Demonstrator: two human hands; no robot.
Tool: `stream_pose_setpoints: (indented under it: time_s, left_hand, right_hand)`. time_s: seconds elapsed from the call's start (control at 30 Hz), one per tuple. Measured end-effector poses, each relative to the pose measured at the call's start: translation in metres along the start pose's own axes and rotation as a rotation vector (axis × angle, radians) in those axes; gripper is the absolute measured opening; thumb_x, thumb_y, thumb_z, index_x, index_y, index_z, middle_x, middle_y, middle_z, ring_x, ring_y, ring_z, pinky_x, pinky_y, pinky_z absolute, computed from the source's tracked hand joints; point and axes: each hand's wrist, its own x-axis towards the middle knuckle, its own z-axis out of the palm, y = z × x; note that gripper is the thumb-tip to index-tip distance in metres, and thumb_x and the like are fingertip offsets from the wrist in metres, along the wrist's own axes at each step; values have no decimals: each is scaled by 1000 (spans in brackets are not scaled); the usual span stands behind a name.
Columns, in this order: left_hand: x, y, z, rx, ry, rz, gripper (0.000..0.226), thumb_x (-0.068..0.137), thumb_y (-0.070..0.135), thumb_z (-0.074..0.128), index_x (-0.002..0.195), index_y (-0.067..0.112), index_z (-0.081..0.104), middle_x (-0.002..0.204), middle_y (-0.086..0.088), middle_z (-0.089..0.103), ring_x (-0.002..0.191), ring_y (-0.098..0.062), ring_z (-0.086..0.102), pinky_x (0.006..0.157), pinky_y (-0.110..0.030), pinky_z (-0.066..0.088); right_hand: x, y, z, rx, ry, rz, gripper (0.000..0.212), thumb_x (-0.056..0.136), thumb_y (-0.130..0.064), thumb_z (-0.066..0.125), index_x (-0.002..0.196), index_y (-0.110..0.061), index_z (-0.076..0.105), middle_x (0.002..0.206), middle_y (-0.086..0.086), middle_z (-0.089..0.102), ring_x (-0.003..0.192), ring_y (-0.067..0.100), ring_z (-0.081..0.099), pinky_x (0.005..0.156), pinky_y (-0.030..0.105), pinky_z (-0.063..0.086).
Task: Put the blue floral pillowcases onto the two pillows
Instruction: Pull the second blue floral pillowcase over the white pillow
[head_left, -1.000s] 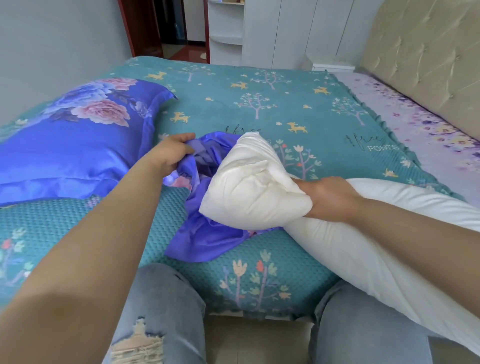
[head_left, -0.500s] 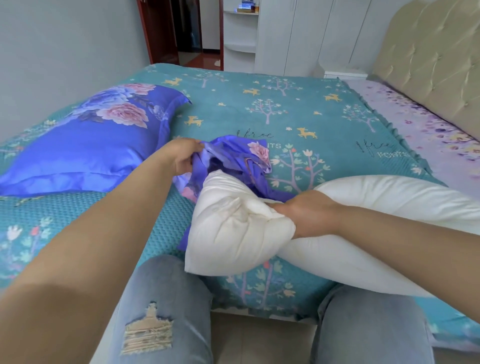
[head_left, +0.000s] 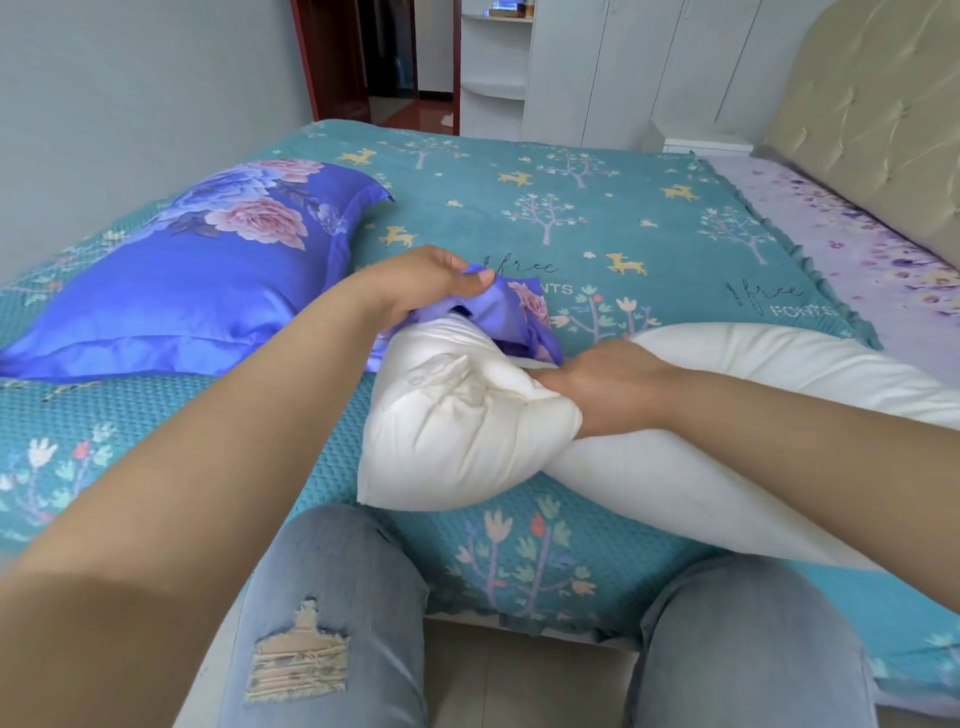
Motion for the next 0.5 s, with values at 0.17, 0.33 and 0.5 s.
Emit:
stream_pose_setpoints:
  time_s: [0.17,0.33,0.5]
  left_hand:
    - [-11,-7,-15,13,74,134,41,72,48,75,85,11,70,75,-2,59,68,-14,49,68,-28,41]
    - [-18,-20,-14,303,383,134,20,84,27,68,81,15,54,70,2,51,68,-18,50,56,-22,36]
    - [-18,-41,-3,237,649,101,16,91,27,54,92,12,58,85,-7,62,85,-29,59,76,-32,45]
  right_hand:
    - [3,37,-3,143,73,171,53,83,-62,52,131,-47,36,117,3,62,107,31,57,75,29,40]
    - [8,61,-5,295,67,385,77,62,-76,37,135,-51,29,130,4,55,115,31,54,78,30,38]
    - [19,62,-5,354,113,487,81,62,-73,36,138,-47,29,135,5,52,119,32,52,88,35,42]
